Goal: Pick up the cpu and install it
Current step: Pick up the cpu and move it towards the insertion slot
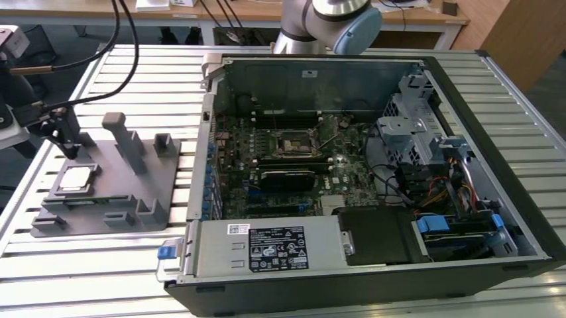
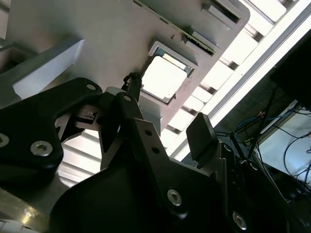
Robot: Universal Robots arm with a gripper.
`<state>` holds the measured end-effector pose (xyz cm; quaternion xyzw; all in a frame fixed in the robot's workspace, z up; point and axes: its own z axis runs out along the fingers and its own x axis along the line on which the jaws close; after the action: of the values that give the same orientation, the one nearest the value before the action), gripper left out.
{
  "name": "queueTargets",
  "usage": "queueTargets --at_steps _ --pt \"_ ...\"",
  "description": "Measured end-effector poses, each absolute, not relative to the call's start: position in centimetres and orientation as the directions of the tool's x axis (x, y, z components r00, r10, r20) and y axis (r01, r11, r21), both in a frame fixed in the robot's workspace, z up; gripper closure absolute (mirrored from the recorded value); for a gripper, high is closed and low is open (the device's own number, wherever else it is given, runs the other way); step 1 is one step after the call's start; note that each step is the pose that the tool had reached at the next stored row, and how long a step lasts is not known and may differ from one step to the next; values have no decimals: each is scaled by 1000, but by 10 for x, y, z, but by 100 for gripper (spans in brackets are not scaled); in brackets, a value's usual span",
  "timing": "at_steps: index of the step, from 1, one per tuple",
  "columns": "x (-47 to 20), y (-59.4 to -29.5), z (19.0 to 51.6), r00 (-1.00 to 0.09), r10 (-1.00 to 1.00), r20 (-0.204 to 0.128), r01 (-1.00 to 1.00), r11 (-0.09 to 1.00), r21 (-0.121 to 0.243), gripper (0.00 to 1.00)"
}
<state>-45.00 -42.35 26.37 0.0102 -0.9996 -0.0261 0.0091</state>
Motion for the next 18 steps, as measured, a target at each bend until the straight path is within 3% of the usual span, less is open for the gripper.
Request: queueTargets --at_steps 18 --pt "-450 -423 253 -1000 -14 14 -13 999 52 36"
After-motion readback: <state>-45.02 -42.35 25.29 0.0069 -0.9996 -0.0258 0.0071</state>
